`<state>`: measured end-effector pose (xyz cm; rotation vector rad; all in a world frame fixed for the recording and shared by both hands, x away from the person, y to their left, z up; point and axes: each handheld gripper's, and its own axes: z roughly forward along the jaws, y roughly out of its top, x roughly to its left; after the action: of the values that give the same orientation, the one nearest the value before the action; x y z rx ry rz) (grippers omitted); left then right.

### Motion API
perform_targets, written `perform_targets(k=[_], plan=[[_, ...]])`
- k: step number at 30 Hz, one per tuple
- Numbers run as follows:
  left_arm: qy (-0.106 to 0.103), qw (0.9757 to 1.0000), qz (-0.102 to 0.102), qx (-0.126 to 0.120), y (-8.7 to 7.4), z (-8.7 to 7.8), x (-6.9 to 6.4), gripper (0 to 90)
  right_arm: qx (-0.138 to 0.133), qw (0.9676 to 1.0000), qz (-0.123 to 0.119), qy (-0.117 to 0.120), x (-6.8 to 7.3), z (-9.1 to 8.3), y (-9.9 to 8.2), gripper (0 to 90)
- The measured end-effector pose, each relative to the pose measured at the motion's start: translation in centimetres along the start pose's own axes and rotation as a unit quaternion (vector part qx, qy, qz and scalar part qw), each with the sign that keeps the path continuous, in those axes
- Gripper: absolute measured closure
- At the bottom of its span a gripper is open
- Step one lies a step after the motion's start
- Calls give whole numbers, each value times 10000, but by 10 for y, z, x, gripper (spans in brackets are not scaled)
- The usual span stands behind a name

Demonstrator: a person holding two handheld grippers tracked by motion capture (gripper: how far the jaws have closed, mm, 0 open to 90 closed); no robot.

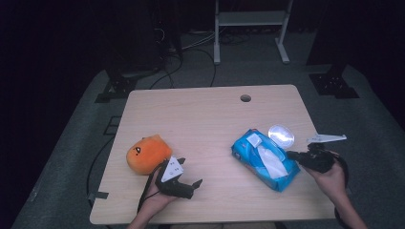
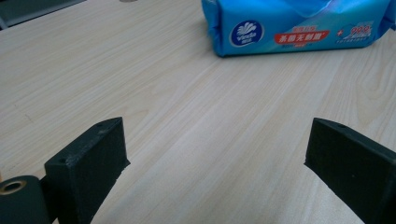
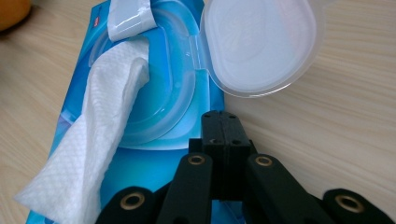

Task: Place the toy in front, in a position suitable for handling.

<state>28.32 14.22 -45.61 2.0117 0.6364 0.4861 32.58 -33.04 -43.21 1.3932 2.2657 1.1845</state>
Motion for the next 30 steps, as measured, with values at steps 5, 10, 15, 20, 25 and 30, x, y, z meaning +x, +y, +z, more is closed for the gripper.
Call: perform_targets(k=[5, 10, 15, 20, 25, 30], plan=[[12, 10000, -2, 2, 1, -1, 1, 50, -50, 9997, 204, -118, -15, -16, -11, 899], [27, 10000, -6, -33, 2, -2, 4, 50, -100, 9992, 340, -209, -26, -29, -20, 898], [20, 9999, -53, -138, 7, -5, 8, 50, -198, 9991, 325, -201, -27, -31, -24, 825], [-67, 9995, -84, -292, 14, -13, 17, 56, -481, 9984, 285, -31, -28, -38, -25, 579], [88, 9989, -24, -454, 22, -30, 35, 56, -669, 9976, 148, 35, -21, -43, -24, 482], [199, 9990, -11, -406, 25, -47, 63, 55, -718, 9972, 46, 194, -14, -45, -21, 432]])
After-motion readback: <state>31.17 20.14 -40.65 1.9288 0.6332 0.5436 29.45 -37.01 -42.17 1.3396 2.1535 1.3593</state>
